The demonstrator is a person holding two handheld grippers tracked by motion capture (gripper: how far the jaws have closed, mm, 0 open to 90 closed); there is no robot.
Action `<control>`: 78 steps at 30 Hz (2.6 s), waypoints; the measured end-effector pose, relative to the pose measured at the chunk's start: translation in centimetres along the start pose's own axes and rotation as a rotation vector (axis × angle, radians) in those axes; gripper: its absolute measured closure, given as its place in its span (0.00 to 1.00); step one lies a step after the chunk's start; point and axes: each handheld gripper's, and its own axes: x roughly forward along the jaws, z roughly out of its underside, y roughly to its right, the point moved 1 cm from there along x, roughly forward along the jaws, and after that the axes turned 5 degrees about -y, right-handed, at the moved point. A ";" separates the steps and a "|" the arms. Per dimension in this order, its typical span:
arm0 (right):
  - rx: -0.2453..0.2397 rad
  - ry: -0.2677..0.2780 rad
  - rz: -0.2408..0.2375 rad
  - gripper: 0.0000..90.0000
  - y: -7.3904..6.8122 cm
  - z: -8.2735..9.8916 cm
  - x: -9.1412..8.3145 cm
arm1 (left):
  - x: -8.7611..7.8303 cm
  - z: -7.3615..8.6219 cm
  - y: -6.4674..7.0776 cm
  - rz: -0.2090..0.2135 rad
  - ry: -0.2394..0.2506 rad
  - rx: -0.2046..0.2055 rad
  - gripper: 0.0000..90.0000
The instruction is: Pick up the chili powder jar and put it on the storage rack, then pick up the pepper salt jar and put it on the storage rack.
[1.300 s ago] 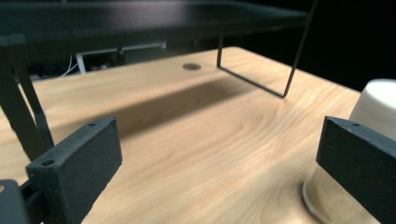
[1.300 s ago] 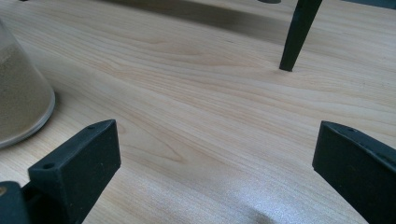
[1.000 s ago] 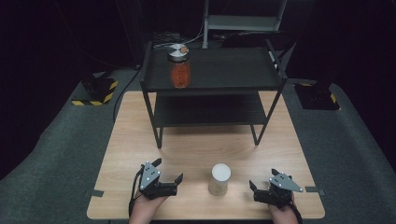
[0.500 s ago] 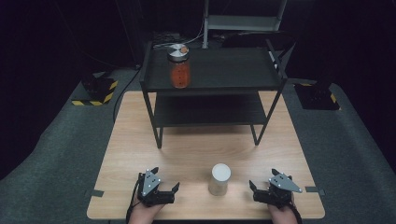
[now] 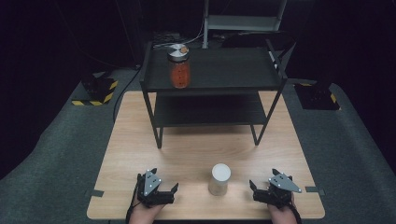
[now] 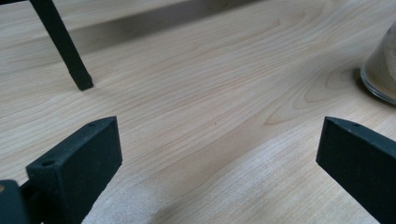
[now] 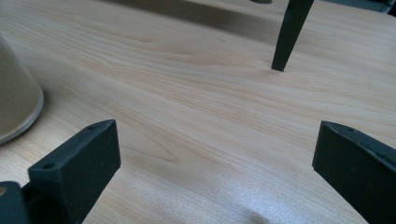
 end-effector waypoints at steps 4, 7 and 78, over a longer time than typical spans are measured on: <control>-0.003 0.010 -0.009 0.00 0.1 0.2 -0.1 | 0.2 -0.4 0.2 -0.001 -0.023 0.029 0.00; 0.008 0.022 -0.017 0.00 0.3 0.4 -0.2 | 0.2 -0.5 0.4 -0.008 -0.030 0.048 0.00; -0.098 0.237 -0.240 0.00 -2.5 -2.6 -3.8 | -0.1 -0.1 0.4 0.012 -0.014 0.073 0.00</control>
